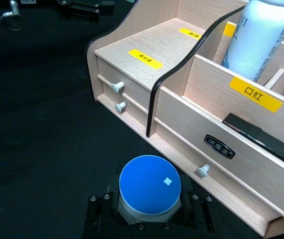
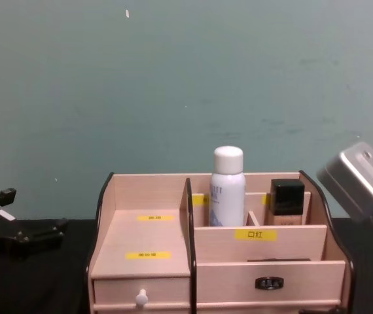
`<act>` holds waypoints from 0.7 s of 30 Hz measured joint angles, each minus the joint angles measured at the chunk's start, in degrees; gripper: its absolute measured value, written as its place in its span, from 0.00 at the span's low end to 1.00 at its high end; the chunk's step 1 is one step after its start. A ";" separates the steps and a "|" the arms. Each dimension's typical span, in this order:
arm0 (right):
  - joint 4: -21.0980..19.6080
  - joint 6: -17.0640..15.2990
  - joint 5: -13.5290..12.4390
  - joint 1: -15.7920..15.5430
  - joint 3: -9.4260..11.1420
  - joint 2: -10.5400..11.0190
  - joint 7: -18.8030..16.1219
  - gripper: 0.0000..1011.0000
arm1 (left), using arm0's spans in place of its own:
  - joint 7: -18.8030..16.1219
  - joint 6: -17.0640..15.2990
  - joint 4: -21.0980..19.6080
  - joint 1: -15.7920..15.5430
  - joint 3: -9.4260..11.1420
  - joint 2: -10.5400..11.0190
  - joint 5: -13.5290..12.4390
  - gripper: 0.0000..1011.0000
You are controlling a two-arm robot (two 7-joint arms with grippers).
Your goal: Pick up the facial cleanser and watermelon frost from the table and place them into the tiered storage box.
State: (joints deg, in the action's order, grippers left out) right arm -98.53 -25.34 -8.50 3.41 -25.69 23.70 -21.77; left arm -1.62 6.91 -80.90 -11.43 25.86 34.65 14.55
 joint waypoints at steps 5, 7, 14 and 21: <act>0.00 0.00 0.00 0.00 0.00 0.00 0.00 0.72 | 0.00 0.00 0.00 0.00 0.00 0.00 0.00 1.00; 0.00 0.00 0.00 0.00 0.00 0.00 0.00 0.72 | 0.00 0.00 0.00 0.00 0.00 0.00 0.00 1.00; 0.00 0.00 0.01 0.00 0.00 0.00 0.00 0.72 | 0.00 0.00 0.00 0.00 0.00 0.00 0.00 1.00; 0.00 0.35 -0.37 -0.22 0.35 -0.14 -0.23 0.72 | 0.00 0.00 0.00 0.00 0.00 0.00 0.00 1.00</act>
State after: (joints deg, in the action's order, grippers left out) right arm -98.53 -25.00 -8.88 3.19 -25.33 23.57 -22.00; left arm -1.62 6.91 -80.90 -11.43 25.86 34.65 14.55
